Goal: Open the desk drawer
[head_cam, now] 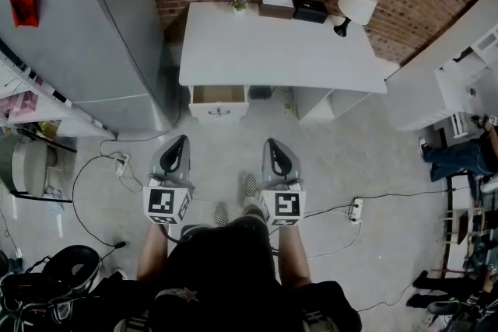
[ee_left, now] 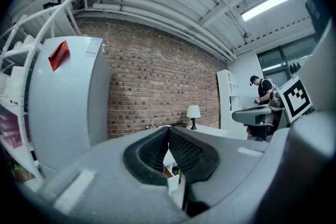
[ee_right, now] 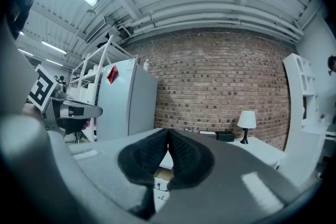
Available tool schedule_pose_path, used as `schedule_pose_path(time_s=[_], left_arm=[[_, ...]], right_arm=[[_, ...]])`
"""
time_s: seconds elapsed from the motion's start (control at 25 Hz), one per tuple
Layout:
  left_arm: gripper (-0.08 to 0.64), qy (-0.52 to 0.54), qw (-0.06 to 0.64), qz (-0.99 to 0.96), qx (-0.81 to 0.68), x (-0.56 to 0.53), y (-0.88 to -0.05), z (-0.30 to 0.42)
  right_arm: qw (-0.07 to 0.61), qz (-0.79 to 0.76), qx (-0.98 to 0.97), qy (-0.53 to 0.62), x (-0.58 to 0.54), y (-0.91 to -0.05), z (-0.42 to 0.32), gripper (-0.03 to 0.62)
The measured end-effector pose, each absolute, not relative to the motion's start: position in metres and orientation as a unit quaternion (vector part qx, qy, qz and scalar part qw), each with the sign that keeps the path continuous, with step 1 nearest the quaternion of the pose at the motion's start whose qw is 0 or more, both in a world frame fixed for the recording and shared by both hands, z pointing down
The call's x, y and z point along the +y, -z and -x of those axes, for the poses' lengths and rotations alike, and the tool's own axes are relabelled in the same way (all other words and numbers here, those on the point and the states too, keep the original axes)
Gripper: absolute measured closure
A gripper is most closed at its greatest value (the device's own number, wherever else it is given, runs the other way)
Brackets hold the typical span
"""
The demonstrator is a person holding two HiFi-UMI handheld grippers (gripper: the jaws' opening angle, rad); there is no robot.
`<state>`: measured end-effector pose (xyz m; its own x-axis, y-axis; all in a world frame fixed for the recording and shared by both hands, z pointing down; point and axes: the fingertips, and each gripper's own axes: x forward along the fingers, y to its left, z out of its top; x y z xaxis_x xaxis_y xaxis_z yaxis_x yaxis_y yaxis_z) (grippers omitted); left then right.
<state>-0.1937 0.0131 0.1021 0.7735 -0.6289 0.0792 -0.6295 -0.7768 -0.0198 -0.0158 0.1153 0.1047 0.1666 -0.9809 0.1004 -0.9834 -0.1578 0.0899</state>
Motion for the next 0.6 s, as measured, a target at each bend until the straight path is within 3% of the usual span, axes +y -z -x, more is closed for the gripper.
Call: schedule_pose_path(time_s=[0.6], left_arm=[[0.549, -0.037, 0.011, -0.942, -0.334, 0.0145, -0.1004, 0.1939]], right_arm=[[0.066, -0.759, -0.647, -0.01, 0.1164, -0.1028, 0.0153, 0.589]])
